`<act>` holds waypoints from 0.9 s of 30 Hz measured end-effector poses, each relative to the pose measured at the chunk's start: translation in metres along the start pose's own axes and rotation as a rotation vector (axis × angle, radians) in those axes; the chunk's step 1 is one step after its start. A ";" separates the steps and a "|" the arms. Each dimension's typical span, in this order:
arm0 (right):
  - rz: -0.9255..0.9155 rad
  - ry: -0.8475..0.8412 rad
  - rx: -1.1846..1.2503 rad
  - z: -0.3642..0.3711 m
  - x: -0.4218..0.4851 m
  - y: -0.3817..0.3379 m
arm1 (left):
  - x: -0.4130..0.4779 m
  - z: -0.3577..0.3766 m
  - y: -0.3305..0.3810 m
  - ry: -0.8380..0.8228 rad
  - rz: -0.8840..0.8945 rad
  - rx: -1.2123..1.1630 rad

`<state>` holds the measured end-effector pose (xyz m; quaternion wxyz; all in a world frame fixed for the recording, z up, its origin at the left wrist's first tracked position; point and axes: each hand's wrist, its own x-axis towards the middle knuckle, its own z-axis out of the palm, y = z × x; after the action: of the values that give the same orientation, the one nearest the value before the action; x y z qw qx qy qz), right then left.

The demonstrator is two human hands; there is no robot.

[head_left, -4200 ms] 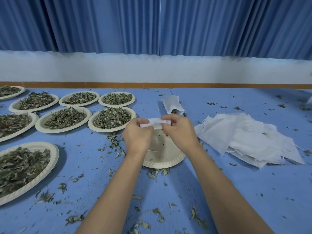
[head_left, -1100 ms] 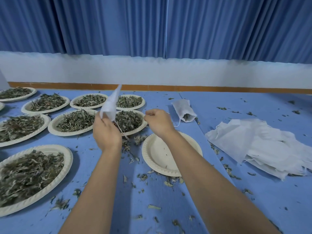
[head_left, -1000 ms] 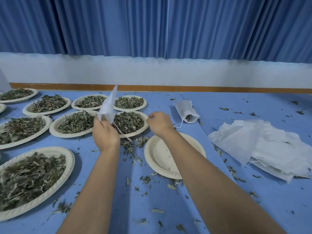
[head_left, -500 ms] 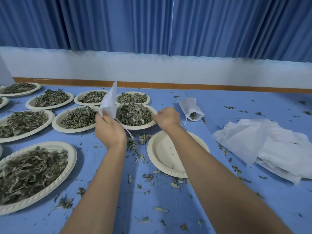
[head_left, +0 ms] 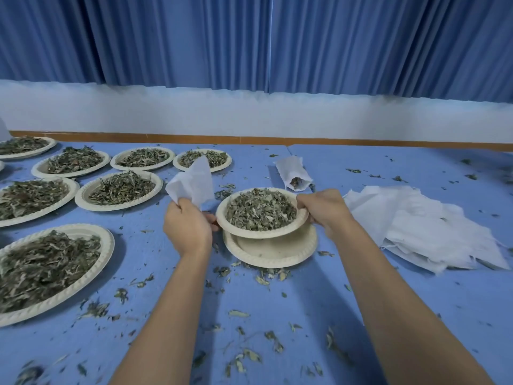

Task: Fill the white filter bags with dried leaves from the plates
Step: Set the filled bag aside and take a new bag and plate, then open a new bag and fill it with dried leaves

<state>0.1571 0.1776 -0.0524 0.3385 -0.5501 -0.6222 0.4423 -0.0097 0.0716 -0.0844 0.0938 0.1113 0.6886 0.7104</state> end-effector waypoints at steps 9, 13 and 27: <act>-0.081 -0.008 -0.338 -0.013 -0.006 0.011 | -0.013 0.005 -0.006 -0.106 0.225 0.294; -0.074 -0.014 -0.372 -0.014 -0.006 0.014 | -0.018 0.007 -0.005 -0.103 0.323 0.413; -0.320 0.119 -0.306 0.006 -0.003 0.009 | -0.007 0.019 0.001 -0.099 0.416 0.428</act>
<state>0.1557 0.1739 -0.0630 0.3532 -0.5144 -0.7403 0.2502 0.0030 0.0879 -0.0830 -0.0458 0.3016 0.7796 0.5469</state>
